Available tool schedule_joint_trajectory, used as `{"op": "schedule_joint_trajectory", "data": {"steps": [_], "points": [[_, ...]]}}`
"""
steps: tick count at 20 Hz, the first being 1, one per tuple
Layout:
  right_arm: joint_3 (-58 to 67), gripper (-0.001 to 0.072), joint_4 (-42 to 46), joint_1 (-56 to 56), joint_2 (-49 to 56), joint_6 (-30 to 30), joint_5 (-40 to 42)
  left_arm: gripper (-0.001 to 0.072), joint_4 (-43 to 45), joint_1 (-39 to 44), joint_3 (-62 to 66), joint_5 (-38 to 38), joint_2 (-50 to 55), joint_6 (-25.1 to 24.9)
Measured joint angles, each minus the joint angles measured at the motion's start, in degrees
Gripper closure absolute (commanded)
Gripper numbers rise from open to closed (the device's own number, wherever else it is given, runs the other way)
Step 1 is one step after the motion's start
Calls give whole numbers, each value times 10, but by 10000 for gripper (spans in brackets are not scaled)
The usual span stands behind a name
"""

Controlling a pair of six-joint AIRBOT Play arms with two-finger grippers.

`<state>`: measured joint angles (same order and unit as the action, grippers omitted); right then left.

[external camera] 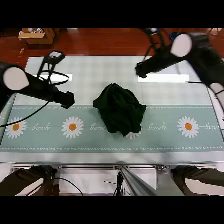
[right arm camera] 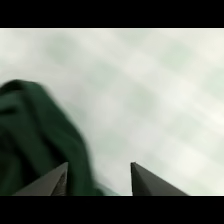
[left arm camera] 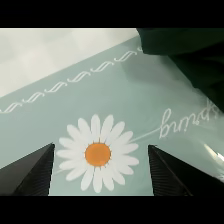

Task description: Fold the shirts.

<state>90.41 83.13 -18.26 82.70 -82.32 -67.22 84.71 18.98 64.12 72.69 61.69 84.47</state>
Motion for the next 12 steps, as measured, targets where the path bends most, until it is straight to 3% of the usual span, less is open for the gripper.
{"op": "schedule_joint_trajectory", "data": {"steps": [4,12], "points": [[-21,222,-30,122,-18,1,-54,-13,-91,-2,-21,-64,60,-59],[-178,222,-221,262,-25,87,-99,-13,-354,-71,-28,-98,205,-215]]}}
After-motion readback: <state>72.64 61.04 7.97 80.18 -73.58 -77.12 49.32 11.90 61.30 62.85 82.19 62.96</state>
